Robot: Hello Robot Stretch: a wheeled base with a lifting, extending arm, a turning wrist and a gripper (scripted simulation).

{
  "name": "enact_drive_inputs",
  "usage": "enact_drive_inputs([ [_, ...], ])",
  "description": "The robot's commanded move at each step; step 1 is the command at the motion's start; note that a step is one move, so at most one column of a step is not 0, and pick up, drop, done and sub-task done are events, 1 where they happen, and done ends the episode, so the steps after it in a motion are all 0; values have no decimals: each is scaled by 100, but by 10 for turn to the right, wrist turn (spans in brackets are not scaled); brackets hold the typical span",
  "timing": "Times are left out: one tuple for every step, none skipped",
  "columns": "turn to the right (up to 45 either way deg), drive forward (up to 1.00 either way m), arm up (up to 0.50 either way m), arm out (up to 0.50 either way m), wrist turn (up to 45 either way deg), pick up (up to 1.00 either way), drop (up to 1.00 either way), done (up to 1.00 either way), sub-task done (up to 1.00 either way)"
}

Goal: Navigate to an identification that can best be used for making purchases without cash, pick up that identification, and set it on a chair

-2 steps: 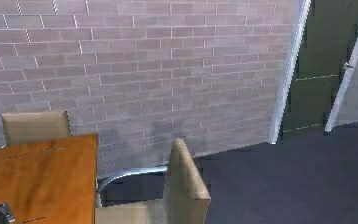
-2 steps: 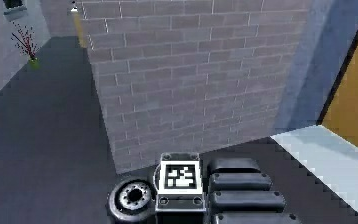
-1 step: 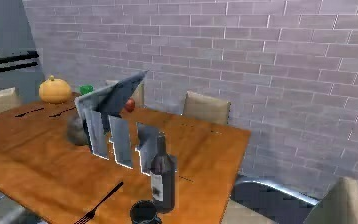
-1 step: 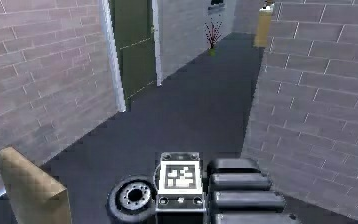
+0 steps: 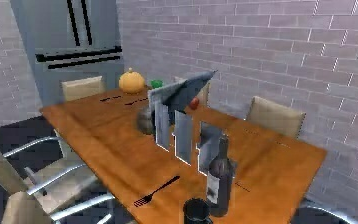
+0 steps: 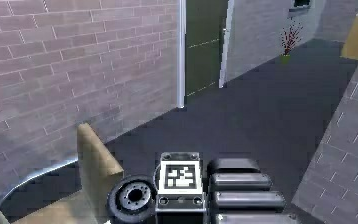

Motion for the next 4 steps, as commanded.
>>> enact_drive_inputs([
  [-330, 0, 0, 0, 0, 0, 0, 0, 0],
  [0, 5, 0, 0, 0, 0, 0, 0, 0],
  [-450, 0, 0, 0, 0, 0, 0, 0, 0],
  [-450, 0, 0, 0, 0, 0, 0, 0, 0],
])
